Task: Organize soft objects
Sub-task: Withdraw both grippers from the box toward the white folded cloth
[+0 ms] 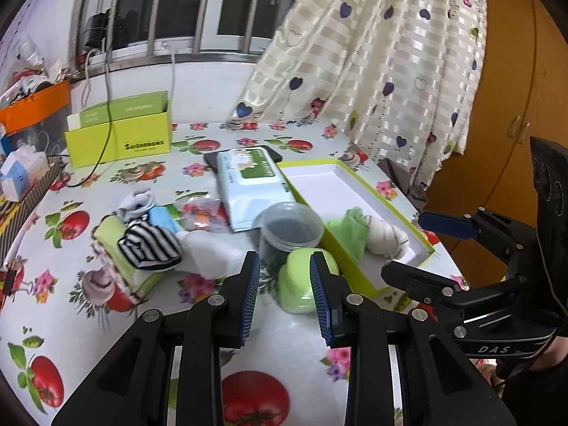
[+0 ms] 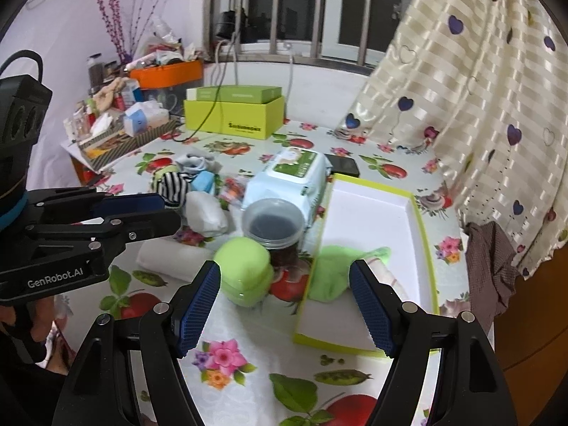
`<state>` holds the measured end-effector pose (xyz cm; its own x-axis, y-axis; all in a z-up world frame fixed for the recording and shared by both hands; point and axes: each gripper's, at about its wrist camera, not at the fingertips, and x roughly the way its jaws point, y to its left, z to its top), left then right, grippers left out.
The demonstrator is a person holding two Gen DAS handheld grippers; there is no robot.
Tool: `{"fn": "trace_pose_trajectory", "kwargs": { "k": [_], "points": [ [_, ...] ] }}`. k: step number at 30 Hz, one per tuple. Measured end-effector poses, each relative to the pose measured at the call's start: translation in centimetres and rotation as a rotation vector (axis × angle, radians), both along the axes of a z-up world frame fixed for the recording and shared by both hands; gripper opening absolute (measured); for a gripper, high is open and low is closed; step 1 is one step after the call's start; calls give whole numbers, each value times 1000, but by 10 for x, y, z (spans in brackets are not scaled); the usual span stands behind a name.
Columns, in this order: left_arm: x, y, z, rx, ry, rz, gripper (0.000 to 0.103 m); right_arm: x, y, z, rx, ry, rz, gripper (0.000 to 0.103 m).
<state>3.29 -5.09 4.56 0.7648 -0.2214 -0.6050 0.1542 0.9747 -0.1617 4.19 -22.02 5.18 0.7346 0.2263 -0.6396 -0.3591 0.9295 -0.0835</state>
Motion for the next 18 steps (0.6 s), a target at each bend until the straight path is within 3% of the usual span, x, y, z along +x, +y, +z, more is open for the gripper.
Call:
{"fn": "trace_pose_trajectory", "kwargs": {
  "k": [8,18],
  "points": [
    [-13,31,-6,-43,-6,35,31,-3,22,-2,8,-1,73,76],
    [-18,57,-19,-7,33,85,31,-10,37,-4,5,-8,155,75]
  ]
}}
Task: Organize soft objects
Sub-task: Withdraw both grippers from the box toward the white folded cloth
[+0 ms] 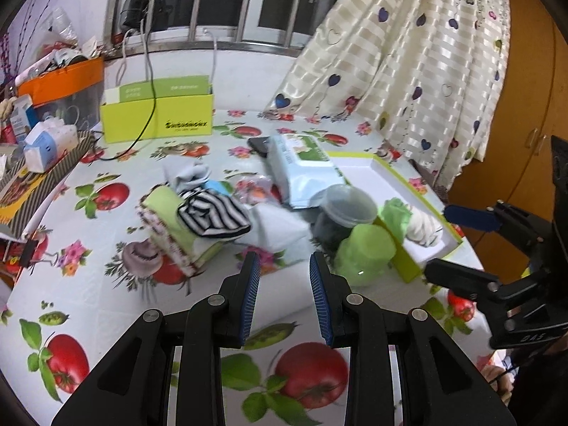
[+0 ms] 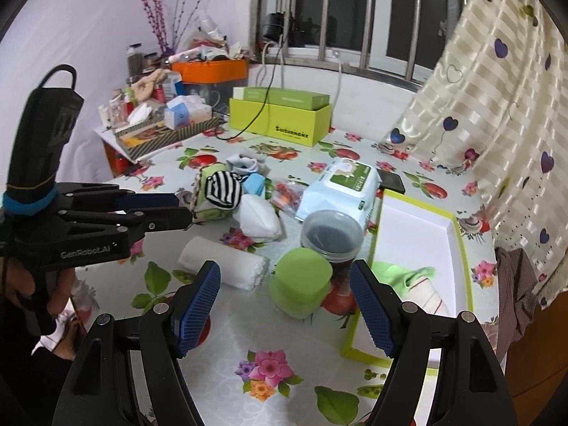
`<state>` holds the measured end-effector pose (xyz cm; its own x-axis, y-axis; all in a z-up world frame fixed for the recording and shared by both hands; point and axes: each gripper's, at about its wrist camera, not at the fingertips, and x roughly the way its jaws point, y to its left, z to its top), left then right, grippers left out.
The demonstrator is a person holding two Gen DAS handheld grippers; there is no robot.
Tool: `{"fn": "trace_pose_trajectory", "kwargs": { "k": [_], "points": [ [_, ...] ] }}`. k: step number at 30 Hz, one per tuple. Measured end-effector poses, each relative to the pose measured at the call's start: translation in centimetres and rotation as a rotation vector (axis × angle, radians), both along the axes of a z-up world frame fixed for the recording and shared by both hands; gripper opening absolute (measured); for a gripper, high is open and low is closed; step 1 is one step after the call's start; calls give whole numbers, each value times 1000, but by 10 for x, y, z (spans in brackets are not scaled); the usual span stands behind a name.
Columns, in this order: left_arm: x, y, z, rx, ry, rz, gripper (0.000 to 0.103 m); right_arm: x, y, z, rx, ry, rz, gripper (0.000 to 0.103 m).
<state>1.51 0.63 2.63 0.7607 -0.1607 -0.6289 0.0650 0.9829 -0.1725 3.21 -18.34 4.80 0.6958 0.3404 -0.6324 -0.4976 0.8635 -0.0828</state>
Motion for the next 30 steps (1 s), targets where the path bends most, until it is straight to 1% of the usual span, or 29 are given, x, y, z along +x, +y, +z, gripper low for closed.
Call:
{"fn": "trace_pose_trajectory", "kwargs": {
  "k": [6,15,18,19,21,23,26,27,28,29,30],
  "points": [
    [2,13,-6,-1,16,19,31,1,1,-1,2,2,0,75],
    [10,19,-20,-5,53,5,31,9,1,-6,1,23,6,75],
    [16,20,-25,12,61,-15,30,10,1,-7,3,25,8,75],
    [19,19,-27,20,62,-35,31,11,2,-8,3,26,9,75],
    [23,16,-30,50,73,-57,31,11,2,-8,3,28,9,75],
    [27,11,-33,96,71,-72,31,11,2,-8,3,28,8,75],
    [34,7,-38,116,84,-104,31,13,2,-10,6,31,5,75],
    [35,5,-39,120,85,-119,34,13,1,-11,5,32,4,75],
    [37,3,-41,130,89,-137,46,14,1,-11,5,33,2,75],
    [38,0,-43,142,91,-156,51,15,1,-12,5,34,2,75],
    [38,-3,-43,149,91,-173,53,15,2,-13,5,35,1,75]
  ]
}}
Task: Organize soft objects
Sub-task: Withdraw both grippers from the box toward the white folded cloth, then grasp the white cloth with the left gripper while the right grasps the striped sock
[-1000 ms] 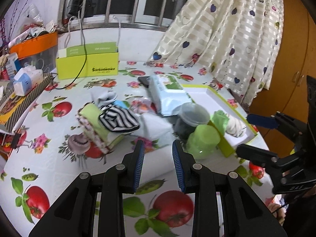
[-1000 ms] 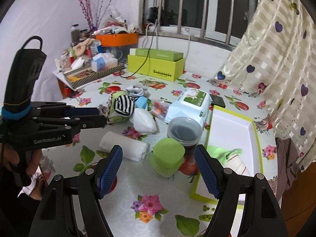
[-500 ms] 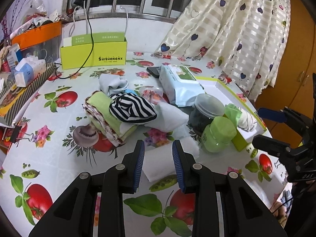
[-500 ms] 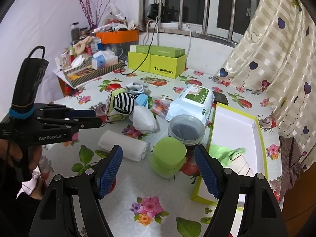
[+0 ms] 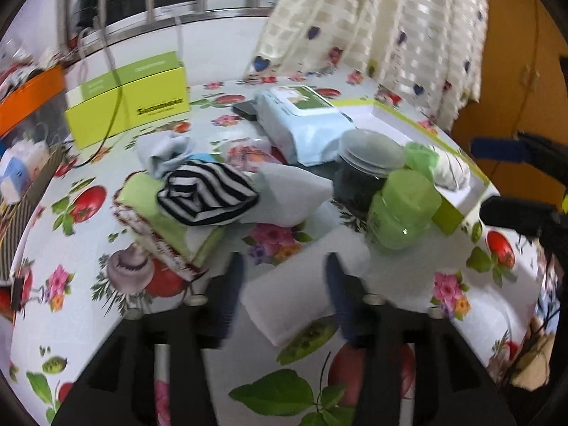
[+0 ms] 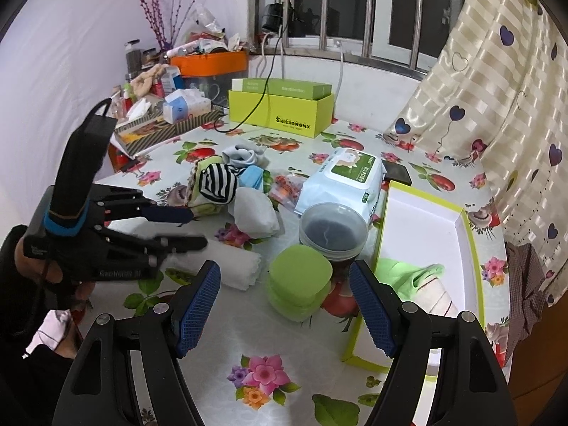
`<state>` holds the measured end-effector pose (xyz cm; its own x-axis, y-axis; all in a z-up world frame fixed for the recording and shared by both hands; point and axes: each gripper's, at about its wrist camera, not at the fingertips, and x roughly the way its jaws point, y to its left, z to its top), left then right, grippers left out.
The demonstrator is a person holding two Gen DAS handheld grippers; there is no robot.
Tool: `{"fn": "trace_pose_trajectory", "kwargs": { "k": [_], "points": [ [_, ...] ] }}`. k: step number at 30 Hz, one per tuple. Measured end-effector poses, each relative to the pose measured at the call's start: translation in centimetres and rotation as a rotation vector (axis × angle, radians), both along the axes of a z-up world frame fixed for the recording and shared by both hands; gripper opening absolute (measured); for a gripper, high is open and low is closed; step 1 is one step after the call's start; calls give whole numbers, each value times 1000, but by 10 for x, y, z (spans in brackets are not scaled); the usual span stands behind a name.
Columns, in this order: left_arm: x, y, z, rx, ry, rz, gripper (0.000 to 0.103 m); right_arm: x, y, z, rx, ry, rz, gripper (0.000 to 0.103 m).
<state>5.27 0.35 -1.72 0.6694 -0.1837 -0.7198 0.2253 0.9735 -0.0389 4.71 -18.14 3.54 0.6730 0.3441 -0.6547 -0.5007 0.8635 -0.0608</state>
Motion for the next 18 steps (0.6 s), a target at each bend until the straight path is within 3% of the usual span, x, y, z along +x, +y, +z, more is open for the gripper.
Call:
{"fn": "trace_pose_trajectory", "kwargs": {
  "k": [4,11,18],
  "points": [
    [4,-8,-4,18,16,-69,53,3,-2,0,-1,6,0,75],
    [15,-14,-22,44,66,-98,53,6,-1,-2,-2,15,10,75],
    [6,-18,-28,31,63,-66,54,12,2,-2,3,34,-6,75]
  ]
}}
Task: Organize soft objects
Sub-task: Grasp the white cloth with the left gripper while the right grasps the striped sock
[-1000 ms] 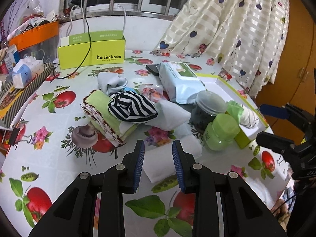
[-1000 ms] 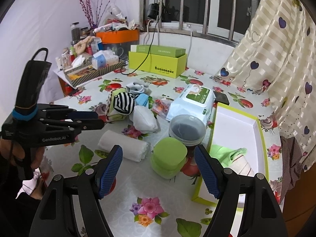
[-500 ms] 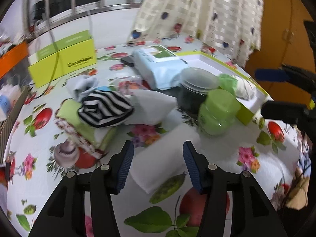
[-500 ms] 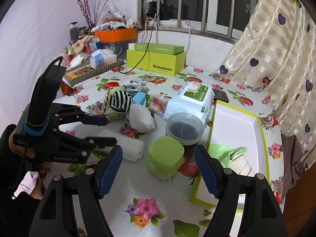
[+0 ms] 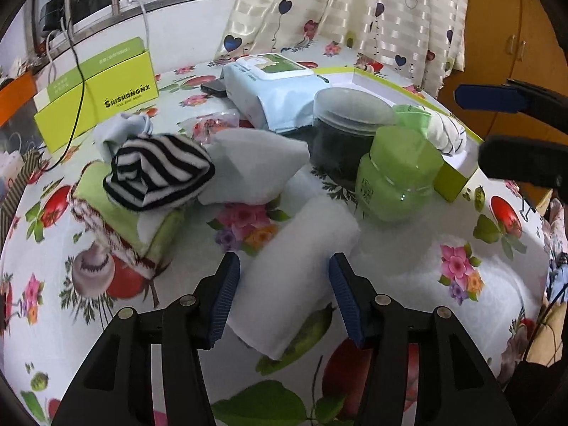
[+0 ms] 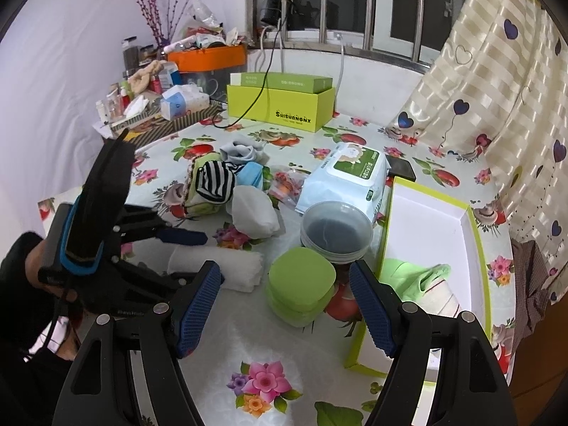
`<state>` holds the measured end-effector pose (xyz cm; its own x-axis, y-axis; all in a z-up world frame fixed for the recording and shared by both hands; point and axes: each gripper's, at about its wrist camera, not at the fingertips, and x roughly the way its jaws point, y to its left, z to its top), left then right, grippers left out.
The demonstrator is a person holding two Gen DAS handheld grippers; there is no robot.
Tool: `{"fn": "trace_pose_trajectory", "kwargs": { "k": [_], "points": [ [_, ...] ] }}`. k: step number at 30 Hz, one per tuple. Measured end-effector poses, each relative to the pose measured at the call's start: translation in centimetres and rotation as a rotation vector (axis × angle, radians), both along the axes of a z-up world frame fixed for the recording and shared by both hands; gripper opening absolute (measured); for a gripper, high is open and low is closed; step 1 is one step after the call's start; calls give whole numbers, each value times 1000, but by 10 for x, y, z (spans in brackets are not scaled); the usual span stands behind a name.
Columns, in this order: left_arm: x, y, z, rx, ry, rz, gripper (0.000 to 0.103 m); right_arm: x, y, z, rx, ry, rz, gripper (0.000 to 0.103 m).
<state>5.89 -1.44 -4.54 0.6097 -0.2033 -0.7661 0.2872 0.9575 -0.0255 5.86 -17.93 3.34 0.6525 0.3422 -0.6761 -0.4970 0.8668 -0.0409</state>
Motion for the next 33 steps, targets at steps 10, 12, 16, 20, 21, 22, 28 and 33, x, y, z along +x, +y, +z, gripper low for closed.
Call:
{"fn": "trace_pose_trajectory", "kwargs": {
  "k": [10,12,16,20,21,22,28,33],
  "points": [
    [-18,13,2,-100,-6,98,32,15,9,8,73,31,24,76],
    [-23,21,4,-123,-23,150,26,16,14,11,90,18,57,76],
    [-33,40,11,-163,-54,213,24,16,33,16,100,-32,134,75],
    [-39,58,12,-182,-66,261,24,26,53,14,102,-30,176,79],
    [-41,62,13,-189,-70,273,24,29,59,12,105,-26,185,79],
    [-44,67,14,-195,-76,286,24,32,63,10,103,-20,188,79],
    [-53,90,21,-216,-108,344,24,61,86,-1,105,103,154,79],
    [-57,105,23,-236,-120,378,24,74,107,-3,78,97,166,77]
  ]
}}
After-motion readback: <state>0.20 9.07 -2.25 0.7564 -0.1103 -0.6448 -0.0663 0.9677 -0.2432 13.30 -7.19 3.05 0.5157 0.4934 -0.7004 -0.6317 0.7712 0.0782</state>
